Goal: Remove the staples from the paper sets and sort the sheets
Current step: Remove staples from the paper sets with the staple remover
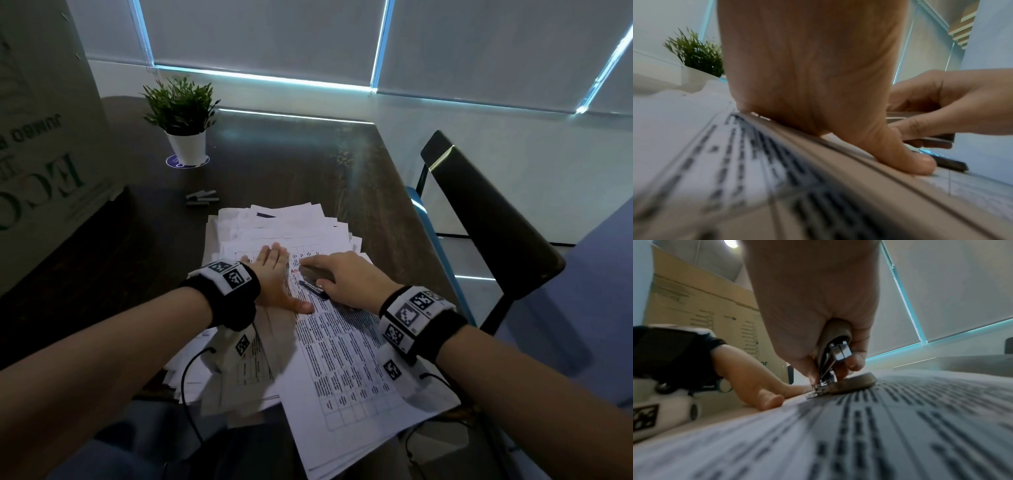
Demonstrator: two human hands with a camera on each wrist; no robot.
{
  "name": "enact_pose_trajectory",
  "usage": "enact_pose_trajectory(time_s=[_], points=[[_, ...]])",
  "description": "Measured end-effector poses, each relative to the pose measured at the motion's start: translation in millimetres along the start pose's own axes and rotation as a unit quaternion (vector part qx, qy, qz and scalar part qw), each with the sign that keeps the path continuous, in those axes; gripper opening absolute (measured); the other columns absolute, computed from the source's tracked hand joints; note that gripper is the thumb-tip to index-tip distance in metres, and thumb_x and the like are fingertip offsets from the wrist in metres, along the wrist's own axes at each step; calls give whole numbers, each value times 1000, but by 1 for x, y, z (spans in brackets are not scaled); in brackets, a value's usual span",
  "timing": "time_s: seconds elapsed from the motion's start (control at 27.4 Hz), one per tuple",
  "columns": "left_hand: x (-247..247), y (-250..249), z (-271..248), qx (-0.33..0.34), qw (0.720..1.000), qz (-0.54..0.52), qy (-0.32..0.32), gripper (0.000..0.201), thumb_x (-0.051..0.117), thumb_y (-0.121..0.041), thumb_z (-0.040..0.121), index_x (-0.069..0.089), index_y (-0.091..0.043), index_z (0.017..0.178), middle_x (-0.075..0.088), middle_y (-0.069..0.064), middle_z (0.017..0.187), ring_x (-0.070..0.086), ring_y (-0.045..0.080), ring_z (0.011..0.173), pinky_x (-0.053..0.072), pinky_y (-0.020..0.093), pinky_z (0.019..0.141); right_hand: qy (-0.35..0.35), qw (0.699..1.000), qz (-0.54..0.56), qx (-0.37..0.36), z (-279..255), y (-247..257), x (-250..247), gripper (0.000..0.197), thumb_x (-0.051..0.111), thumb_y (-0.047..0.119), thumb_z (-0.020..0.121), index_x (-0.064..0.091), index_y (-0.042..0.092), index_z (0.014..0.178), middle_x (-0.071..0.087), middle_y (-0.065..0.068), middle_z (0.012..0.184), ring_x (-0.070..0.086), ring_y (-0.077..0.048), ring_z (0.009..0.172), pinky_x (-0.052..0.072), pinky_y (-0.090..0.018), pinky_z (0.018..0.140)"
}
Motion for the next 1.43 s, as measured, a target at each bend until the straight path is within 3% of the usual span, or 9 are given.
enact_pose_trajectory(time_s=[0.4, 0.55, 0.77, 0.91, 1.06, 1.17, 1.43], points=[[0, -1, -3, -3, 1000, 3, 26, 139, 50, -89, 60, -23, -10, 147, -28, 7, 155, -21, 25, 145, -2, 54, 115, -5, 1000, 10, -12, 2, 0, 0, 47, 57, 21, 94, 53, 32, 140, 67, -2, 124, 61, -18, 110, 45, -25, 89], [1, -2, -4, -2, 1000, 8, 28, 138, 49, -90, 60, -23, -10, 147, -28, 8, 155, -21, 26, 145, -1, 54, 116, -15, 999, 30, -14, 4, 7, 3, 48, 57, 19, 94, 53, 31, 140, 68, -5, 121, 61, -21, 109, 47, -31, 90], [0, -4, -9, -3, 999, 11, 32, 133, 48, -87, 64, -24, -12, 147, -31, 8, 154, -23, 25, 144, -3, 53, 116, -30, 999, 19, 10, 5, 11, 15, 47, 54, 14, 91, 53, 33, 134, 65, -7, 109, 63, -27, 98, 54, -39, 82], [1, -3, -7, -3, 999, 8, 39, 135, 49, -88, 63, -25, -13, 146, -32, 7, 154, -24, 25, 144, -4, 53, 116, -10, 999, 36, -3, 6, 6, 9, 49, 56, 15, 93, 51, 30, 140, 65, -7, 117, 60, -24, 106, 47, -33, 89], [2, -2, -6, -6, 999, 9, 37, 135, 49, -88, 62, -25, -13, 146, -32, 7, 154, -24, 25, 144, -3, 54, 117, -21, 1000, 6, 9, 6, 10, 13, 48, 53, 18, 96, 47, 34, 140, 61, -7, 112, 61, -26, 98, 50, -34, 79], [2, -3, -6, -6, 999, 13, 35, 135, 48, -89, 62, -26, -12, 146, -32, 8, 154, -25, 26, 143, -3, 54, 117, -27, 999, -7, 27, 10, 14, 23, 47, 53, 17, 96, 43, 32, 139, 56, -7, 109, 61, -29, 93, 41, -32, 68], [1, -4, -5, -10, 1000, 16, 0, 132, 51, -85, 65, -21, -11, 148, -26, 8, 156, -20, 26, 145, -1, 55, 116, -32, 998, -5, 52, 13, 23, 23, 47, 58, 18, 94, 41, 22, 138, 53, -12, 116, 62, -34, 98, 40, -33, 68]])
Point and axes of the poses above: each hand's wrist, its own z-axis towards the middle knuckle, its own x-axis out of the palm, y = z × x, the point moved 8 cm from there along z, towards the middle knuckle
